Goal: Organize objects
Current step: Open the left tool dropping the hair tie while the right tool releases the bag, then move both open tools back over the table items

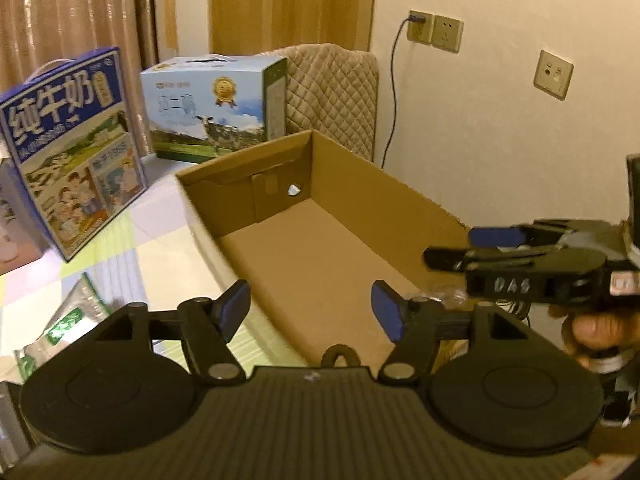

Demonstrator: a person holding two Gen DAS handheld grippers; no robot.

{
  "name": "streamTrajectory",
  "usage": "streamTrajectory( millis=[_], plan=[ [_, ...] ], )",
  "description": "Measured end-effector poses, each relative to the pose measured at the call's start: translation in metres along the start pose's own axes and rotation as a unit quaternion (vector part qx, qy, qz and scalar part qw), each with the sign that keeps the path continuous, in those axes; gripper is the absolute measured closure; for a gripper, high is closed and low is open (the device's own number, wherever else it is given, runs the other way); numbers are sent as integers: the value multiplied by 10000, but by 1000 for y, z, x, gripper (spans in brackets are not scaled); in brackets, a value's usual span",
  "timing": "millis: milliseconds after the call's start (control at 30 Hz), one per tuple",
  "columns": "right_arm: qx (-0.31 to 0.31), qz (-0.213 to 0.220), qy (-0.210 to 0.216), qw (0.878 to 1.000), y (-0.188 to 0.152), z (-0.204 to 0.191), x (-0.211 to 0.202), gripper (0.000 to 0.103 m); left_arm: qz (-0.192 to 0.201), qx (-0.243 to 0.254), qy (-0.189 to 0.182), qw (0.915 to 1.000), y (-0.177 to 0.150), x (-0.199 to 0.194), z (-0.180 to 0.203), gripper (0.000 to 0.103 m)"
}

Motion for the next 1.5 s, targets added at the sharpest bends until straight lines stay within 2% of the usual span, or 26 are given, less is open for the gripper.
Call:
streamTrajectory(
  millis=[133, 367, 667, 800, 900, 1033, 1200, 1500],
  plan=[
    [56, 136, -45, 9999, 8, -5, -18, 41, 111, -224, 116, 9996, -6, -24, -17, 35],
    [44, 444, 120, 9989, 23, -40, -62, 41, 246, -607, 531, 9964, -31, -78, -59, 25],
    [-256, 493, 755, 9956, 29, -121, -93, 40, 410, -1140, 1338, 9836, -72, -155, -132, 16],
    [-437, 429, 915, 9939, 23, -154, -93, 40, 470, -1273, 1715, 9758, -88, -180, -159, 13],
    [-569, 324, 995, 9929, 15, -175, -88, 40, 455, -1437, 1839, 9713, -101, -192, -175, 12],
    [-791, 170, 1055, 9911, 5, -201, -74, 39, 427, -1512, 1941, 9683, -116, -198, -189, 10],
    [-912, -33, 1073, 9900, -9, -218, -51, 39, 332, -1532, 1881, 9696, -127, -190, -198, 10],
    [-1003, -393, 1125, 9878, -35, -230, -1, 39, 72, -1514, 1532, 9765, -127, -139, -211, 9]
  ],
)
Point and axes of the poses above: each gripper's, at about its wrist camera, not at the fingertips, and x roughly the way its jaws point, z to its right, y to its top, the point moved 3 cm from there along x, roughly the way its jaws point, and after that the axes turned 10 degrees about -x, right-handed, at the moved point
